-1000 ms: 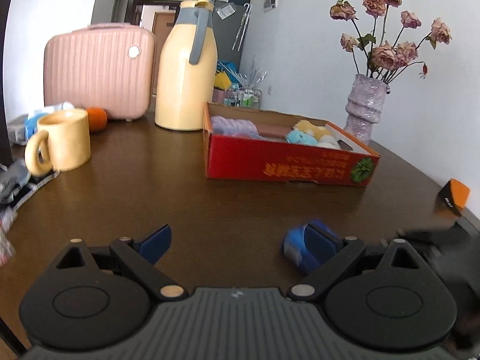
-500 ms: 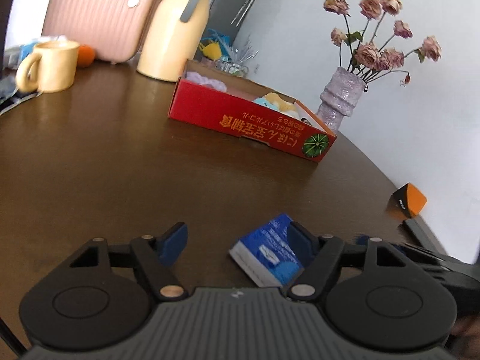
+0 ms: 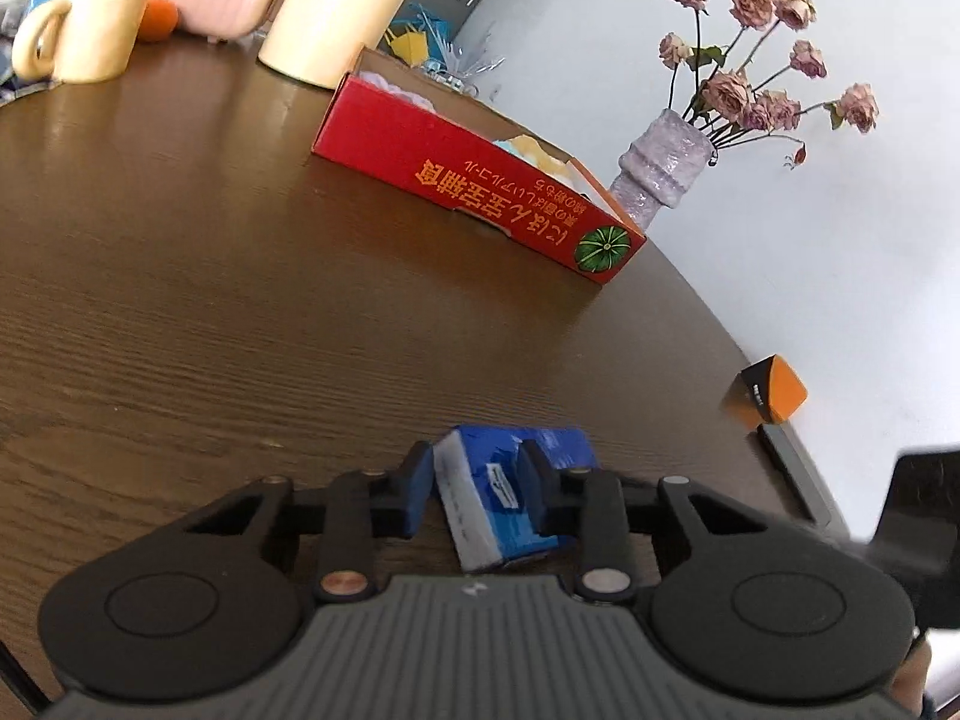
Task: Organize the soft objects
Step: 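Grasp the blue tissue pack with the left gripper beside the right gripper, then lower the tissue pack into the red box and open both grippers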
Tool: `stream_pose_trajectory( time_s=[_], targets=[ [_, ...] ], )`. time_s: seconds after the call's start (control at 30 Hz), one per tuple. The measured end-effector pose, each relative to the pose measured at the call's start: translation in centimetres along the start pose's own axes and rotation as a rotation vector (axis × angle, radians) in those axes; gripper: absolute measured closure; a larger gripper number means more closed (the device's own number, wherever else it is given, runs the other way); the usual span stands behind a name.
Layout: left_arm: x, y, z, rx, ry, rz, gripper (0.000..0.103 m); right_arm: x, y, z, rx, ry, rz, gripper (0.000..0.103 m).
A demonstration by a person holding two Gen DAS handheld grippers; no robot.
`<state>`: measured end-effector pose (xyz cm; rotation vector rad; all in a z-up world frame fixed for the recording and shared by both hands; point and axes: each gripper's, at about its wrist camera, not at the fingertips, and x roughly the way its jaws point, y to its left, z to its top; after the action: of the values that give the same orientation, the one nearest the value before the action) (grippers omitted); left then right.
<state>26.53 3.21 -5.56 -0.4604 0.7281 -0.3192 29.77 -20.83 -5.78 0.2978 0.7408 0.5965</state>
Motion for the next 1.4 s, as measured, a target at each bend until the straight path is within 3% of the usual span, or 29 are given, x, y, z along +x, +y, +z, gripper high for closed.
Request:
stream_pose_trajectory(
  time_s=[0.17,0.27,0.4,0.53,0.67,0.9,1.0,1.17,1.3,1.4],
  targets=[
    [0.6,0.7,0.3,-0.019,0.017,-0.039,0.074,-0.8,-0.8,-0.7,0.077,-0.015,-0.006,0.075],
    [0.7,0.2,0.2,0.012,0.016,-0.024,0.067,-0.3,-1.0,-0.5,0.113,-0.022,-0.014,0.074],
    [0.3,0.4,0.1,-0.010,0.015,-0.004,0.068,0.5,-0.9,-0.5,0.122,-0.028,-0.015,0.074],
    [-0.1,0.5,-0.1,-0.011,0.013,-0.002,0.077,0.7,-0.9,-0.6,0.121,-0.033,-0.010,0.077],
    [0.2,0.6,-0.6,-0.053,0.003,-0.027,0.079,0.3,-0.4,-0.9,0.087,-0.038,-0.016,0.079],
    [0.1,-0.6,-0.2,-0.007,-0.044,-0.040,0.081,-0.9,-0.4,0.5,0.094,-0.075,-0.039,0.082],
    [0.7,-1.5,2.6,0.009,-0.080,-0.074,0.081,-1.1,-0.5,4.7,0.037,-0.145,-0.054,0.082],
    [4.6,-3.5,13.2,0.039,-0.160,-0.126,0.081,2.3,-2.6,16.9,-0.038,-0.218,-0.076,0.082],
    [10.8,-3.2,21.5,-0.010,-0.125,-0.090,0.081,9.4,-5.5,25.5,-0.058,-0.143,-0.117,0.082],
    [15.7,-1.5,25.1,-0.059,-0.084,-0.027,0.081,15.2,-7.8,28.8,-0.055,-0.053,-0.131,0.082]
  ],
)
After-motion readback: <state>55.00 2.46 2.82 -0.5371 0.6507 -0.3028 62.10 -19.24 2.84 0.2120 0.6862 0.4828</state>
